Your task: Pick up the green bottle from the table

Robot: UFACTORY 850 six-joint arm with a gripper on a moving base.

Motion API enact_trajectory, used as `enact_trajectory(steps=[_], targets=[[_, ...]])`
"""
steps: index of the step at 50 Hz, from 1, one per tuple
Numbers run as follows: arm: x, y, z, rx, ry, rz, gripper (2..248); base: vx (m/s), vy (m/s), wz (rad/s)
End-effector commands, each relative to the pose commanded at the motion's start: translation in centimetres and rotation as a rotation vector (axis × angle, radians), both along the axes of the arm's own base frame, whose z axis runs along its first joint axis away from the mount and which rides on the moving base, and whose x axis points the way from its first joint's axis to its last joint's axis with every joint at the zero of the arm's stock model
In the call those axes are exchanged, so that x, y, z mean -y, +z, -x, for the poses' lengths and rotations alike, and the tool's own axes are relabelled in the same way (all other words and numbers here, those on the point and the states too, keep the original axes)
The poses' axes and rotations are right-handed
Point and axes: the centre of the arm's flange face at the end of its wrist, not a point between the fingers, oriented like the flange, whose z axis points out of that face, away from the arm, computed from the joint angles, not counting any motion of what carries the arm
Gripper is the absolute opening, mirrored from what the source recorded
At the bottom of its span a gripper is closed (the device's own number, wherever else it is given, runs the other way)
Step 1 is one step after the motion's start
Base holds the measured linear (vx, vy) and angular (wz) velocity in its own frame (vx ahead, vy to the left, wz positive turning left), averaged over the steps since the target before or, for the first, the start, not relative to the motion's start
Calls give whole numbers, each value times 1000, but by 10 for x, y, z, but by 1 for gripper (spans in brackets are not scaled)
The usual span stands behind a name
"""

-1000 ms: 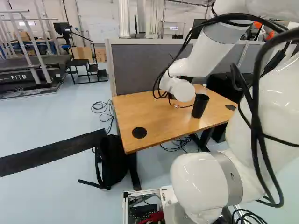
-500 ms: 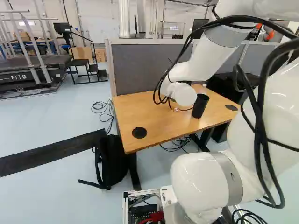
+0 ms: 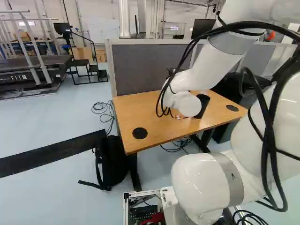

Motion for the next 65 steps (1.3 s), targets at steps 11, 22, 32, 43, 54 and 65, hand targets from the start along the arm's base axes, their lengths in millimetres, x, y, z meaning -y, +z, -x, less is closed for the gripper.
enact_trajectory(steps=[11, 22, 32, 43, 54, 65], targets=[[-7, -11, 18, -17, 72, 32, 19, 0, 0, 0], [-13, -21, 33, -30, 132, 56, 19, 0, 0, 0], [-17, -27, 44, -40, 175, 73, 19, 0, 0, 0], [-21, -33, 53, -47, 209, 86, 19, 0, 0, 0], [-23, -36, 59, -51, 229, 93, 19, 0, 0, 0], [-23, -37, 60, -53, 236, 95, 19, 0, 0, 0]])
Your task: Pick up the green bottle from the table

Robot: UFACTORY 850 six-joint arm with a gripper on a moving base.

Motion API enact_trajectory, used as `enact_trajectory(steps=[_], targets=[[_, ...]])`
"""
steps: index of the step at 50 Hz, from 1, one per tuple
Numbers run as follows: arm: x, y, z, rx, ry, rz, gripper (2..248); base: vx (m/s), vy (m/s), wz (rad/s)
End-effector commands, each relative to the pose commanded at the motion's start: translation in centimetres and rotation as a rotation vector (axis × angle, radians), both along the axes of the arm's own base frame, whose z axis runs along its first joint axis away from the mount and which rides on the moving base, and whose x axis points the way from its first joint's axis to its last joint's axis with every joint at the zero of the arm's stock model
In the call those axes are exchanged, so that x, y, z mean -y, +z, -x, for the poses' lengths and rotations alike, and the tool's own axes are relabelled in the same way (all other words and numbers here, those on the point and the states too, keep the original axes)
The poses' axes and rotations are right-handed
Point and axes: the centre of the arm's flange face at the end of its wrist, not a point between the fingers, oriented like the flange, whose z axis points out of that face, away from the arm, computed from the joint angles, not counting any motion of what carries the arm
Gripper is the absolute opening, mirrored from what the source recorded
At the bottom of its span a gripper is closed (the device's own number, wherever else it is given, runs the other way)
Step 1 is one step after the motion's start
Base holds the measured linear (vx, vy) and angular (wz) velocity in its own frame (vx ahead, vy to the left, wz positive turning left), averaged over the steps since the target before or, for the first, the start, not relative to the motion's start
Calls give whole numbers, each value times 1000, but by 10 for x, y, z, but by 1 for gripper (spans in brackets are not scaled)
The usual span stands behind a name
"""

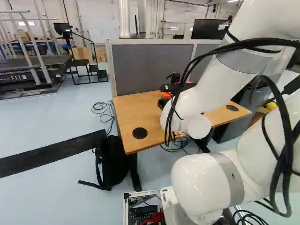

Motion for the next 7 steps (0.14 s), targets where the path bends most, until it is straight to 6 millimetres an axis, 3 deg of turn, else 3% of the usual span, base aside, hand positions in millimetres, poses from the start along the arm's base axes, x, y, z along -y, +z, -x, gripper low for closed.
enact_trajectory(steps=[7], targets=[[0, 0, 0, 0, 0, 0, 19, 0, 0, 0]])
